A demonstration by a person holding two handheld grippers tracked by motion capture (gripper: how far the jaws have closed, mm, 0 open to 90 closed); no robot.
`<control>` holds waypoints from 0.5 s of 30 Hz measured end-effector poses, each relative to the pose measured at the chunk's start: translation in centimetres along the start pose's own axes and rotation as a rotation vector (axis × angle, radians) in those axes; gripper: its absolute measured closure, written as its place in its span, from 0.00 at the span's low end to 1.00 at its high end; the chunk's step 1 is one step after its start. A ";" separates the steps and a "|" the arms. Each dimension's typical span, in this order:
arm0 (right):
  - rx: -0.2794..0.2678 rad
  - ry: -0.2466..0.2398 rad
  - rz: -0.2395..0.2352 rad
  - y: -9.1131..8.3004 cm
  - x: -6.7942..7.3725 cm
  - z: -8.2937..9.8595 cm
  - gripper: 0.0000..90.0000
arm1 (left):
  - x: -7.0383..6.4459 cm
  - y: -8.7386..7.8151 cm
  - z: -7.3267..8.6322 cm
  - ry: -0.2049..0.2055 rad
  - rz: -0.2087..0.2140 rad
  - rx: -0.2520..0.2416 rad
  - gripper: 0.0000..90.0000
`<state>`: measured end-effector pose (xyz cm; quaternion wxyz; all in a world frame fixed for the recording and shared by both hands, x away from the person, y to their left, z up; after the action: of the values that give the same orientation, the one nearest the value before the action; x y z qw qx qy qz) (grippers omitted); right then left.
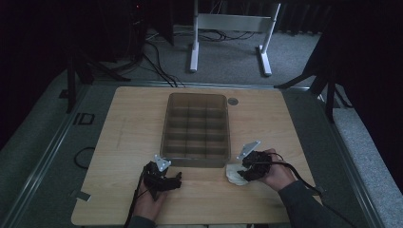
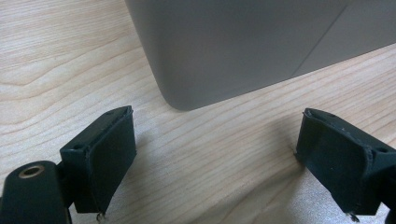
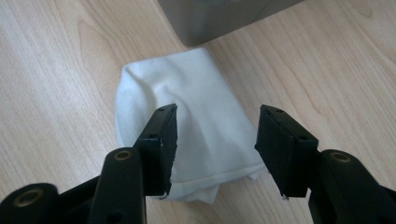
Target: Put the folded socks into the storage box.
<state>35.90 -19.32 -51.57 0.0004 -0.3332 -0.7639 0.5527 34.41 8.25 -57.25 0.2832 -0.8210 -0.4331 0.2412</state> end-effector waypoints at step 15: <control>0.078 -0.079 -0.053 0.4 0.7 -0.5 0.53 | 0.0 0.0 0.0 0.002 0.000 0.002 0.13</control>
<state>35.76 -18.46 -52.00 -0.0019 -0.2905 -0.7497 0.5946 34.39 8.27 -57.25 0.2845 -0.8209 -0.4325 0.2410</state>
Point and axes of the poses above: each handheld gripper's, and its own axes: y roughly forward along the jaws, z roughly out of its underside, x roughly to its left, the point moved 9 cm from there along y, roughly forward along the jaws, and after that the axes turned 12 degrees about z, right-handed, at the moved point
